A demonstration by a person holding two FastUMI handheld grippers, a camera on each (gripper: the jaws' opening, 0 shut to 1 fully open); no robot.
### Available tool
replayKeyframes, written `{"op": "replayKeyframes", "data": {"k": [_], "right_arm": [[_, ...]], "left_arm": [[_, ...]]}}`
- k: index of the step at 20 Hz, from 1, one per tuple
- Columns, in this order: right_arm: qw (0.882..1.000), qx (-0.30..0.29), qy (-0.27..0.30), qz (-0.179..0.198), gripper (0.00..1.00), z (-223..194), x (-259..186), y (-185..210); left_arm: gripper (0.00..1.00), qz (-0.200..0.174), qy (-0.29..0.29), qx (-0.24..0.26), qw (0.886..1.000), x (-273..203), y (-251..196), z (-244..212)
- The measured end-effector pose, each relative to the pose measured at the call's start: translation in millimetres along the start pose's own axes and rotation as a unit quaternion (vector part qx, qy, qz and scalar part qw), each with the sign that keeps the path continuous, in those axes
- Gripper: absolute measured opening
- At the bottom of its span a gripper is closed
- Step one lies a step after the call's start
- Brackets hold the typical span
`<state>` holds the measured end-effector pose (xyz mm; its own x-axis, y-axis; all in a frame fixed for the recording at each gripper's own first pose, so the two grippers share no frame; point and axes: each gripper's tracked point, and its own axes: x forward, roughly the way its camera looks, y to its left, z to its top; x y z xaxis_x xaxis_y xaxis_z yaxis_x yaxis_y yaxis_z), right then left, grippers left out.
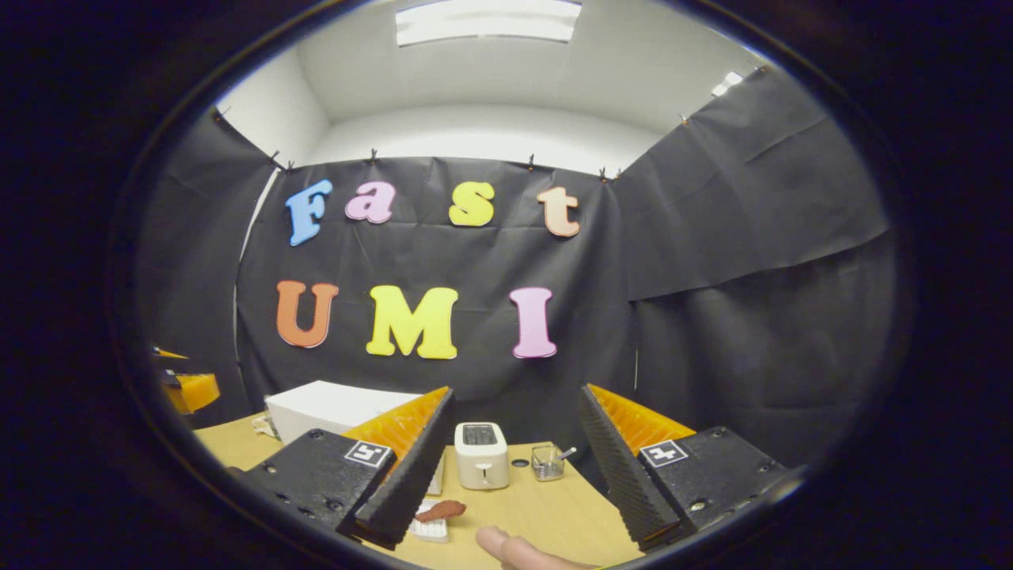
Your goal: Open the microwave oven with the left hand, put the food in, and close the microwave oven.
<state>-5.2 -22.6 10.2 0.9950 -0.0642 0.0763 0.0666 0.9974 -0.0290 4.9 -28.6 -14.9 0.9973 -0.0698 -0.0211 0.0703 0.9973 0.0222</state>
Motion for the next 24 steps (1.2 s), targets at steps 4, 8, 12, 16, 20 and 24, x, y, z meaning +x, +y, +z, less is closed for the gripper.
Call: {"op": "replayKeyframes", "data": {"k": [4, 8, 12, 16, 20, 24], "right_arm": [[1.0, 0.005, 0.011, 0.011, 0.99, -6.1, 0.9, 1.3], [1.0, 0.011, 0.012, 0.019, 0.99, -9.4, 3.8, 0.2], [0.999, 0.018, 0.014, 0.025, 0.99, -14.6, 9.7, 1.3], [0.997, 0.032, 0.04, 0.052, 0.99, -32.1, 16.8, 4.3], [0.998, 0.029, 0.035, 0.042, 0.99, -33.9, 28.0, -7.2], [0.997, 0.032, 0.037, 0.053, 0.99, -39.5, 33.5, -5.4]], "left_arm": [[0.93, 0.002, -0.002, 0.005, 1.0, 5.8, -1.8, -3.6], [0.92, 0.006, -0.003, 0.008, 1.0, 22.1, -8.4, -15.3], [0.92, -0.003, 0.019, 0.012, 1.0, 54.0, -25.2, -45.2], [0.92, -0.032, 0.034, -0.007, 0.999, 97.3, -52.3, -77.2], [0.93, -0.044, 0.047, -0.011, 0.998, 138.5, -73.3, -109.9], [0.92, -0.054, 0.036, -0.021, 0.998, 178.4, -93.5, -138.8]]}}
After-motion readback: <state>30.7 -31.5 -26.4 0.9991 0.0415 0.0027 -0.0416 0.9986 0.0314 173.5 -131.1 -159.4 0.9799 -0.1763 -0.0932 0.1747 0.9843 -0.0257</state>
